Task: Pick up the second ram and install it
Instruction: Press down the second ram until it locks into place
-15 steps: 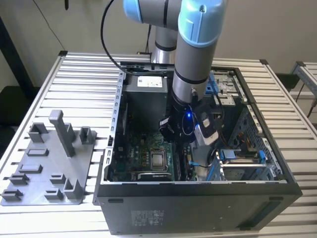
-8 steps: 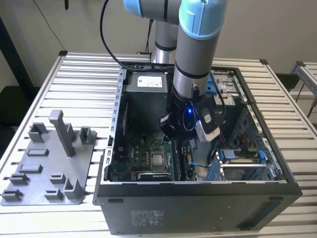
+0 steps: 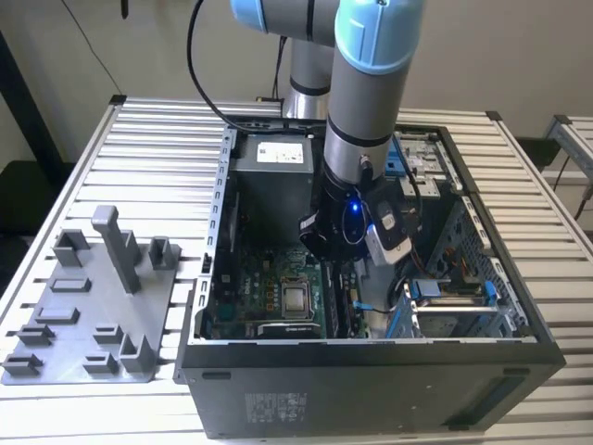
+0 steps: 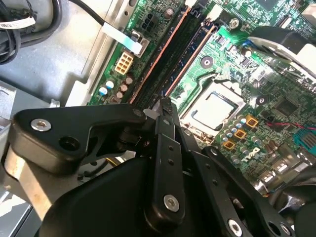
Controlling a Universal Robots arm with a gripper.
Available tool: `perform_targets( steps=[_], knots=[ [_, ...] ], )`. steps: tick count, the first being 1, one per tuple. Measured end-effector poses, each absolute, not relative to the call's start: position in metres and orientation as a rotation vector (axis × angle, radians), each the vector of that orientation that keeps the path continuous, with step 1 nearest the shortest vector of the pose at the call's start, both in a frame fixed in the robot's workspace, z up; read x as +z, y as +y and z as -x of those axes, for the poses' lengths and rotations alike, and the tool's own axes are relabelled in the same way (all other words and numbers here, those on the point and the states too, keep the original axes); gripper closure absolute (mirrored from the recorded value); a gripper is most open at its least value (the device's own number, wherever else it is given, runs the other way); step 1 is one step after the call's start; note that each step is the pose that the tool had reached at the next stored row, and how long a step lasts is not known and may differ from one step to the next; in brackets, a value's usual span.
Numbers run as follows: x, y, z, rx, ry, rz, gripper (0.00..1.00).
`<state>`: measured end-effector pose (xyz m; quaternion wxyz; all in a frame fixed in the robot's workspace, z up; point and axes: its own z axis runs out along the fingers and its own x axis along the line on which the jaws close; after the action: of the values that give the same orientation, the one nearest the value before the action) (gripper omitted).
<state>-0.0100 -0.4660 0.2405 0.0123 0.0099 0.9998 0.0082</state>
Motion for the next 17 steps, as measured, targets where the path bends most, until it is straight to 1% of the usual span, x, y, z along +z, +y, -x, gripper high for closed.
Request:
perform_targets(
  steps=[11,17],
  knots=[
    [0.2405,-0.466,0.01,0.026,3.117,-0.027,0.89],
    [0.2405,-0.466,0.01,0.028,3.116,0.107,0.89]
  ],
)
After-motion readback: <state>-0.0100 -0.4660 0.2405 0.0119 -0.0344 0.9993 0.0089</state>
